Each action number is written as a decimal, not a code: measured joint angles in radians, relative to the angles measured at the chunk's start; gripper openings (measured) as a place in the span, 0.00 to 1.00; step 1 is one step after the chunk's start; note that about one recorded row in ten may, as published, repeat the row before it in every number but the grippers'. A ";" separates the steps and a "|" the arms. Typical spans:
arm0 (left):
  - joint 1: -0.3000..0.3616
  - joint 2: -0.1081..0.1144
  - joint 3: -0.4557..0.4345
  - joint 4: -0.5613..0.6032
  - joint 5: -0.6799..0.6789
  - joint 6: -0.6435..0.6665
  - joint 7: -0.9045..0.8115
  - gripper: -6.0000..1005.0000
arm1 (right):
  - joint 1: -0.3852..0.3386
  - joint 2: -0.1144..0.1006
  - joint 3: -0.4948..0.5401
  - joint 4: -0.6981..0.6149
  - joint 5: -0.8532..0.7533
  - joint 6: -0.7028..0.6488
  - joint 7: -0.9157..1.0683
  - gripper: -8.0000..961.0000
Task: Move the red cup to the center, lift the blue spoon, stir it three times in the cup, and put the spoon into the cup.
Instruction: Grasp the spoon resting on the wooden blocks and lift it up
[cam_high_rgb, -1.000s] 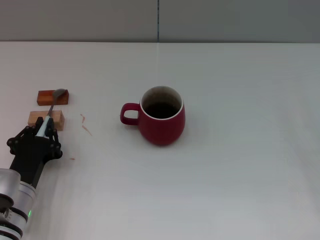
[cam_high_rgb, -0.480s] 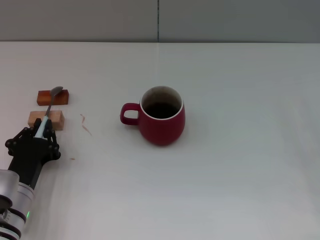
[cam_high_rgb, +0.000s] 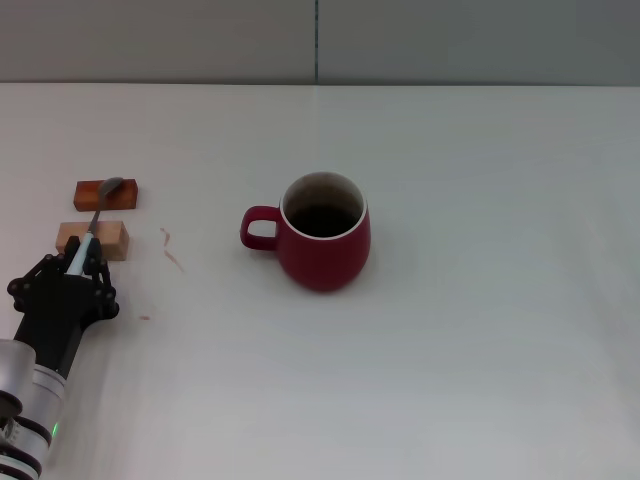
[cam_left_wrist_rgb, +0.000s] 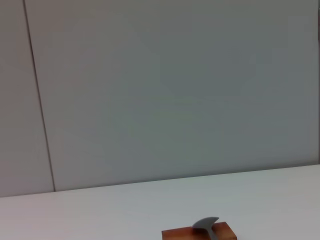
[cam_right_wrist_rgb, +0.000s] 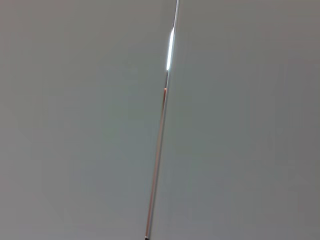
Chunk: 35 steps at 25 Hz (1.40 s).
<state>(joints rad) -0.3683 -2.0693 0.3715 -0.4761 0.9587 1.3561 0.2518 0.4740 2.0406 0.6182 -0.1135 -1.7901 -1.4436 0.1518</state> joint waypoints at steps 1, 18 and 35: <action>0.000 0.000 0.000 0.002 0.000 -0.008 0.000 0.17 | 0.000 0.000 0.000 0.000 0.000 0.000 0.000 0.66; 0.012 0.008 0.010 0.038 0.031 -0.017 -0.266 0.17 | 0.000 0.001 -0.002 0.000 0.000 0.000 0.000 0.66; 0.015 -0.002 -0.028 0.037 0.031 -0.028 0.041 0.17 | -0.002 0.007 -0.002 0.000 0.000 -0.010 0.000 0.66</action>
<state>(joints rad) -0.3528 -2.0709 0.3435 -0.4392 0.9900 1.3281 0.2928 0.4724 2.0476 0.6166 -0.1135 -1.7901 -1.4536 0.1518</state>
